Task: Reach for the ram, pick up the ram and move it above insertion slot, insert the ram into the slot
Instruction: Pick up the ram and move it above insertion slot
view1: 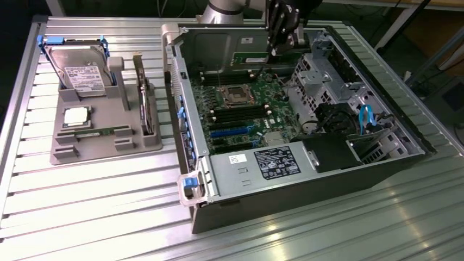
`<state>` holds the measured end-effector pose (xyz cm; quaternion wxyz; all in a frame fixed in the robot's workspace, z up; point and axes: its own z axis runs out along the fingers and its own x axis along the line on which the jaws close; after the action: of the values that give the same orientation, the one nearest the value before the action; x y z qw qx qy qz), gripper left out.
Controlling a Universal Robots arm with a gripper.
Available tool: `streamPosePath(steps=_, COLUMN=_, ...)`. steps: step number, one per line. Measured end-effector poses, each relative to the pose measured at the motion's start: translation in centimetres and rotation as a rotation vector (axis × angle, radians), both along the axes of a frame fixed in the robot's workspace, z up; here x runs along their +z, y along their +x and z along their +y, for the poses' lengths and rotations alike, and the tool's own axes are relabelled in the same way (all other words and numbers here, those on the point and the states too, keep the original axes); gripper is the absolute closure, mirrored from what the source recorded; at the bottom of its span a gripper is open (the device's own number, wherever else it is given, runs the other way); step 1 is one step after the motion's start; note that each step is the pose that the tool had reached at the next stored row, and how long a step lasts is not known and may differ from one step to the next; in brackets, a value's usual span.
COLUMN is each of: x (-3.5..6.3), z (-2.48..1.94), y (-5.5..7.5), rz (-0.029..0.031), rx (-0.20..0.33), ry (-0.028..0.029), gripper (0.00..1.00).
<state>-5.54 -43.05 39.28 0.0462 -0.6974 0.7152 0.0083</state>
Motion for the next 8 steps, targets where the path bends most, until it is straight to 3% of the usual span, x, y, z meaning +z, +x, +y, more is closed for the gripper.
streamPosePath(steps=2, x=0.0, z=0.0, y=0.79, rz=0.0, rx=0.0, ry=0.0001, gripper=0.86)
streamPosePath(steps=6, x=0.0, z=0.0, y=0.84, rz=0.0, rx=0.0, ry=-0.0001, gripper=0.86)
streamPosePath(steps=8, x=0.0, z=0.3, y=0.84, rz=0.0, rx=0.0, ry=-0.0003, gripper=0.86)
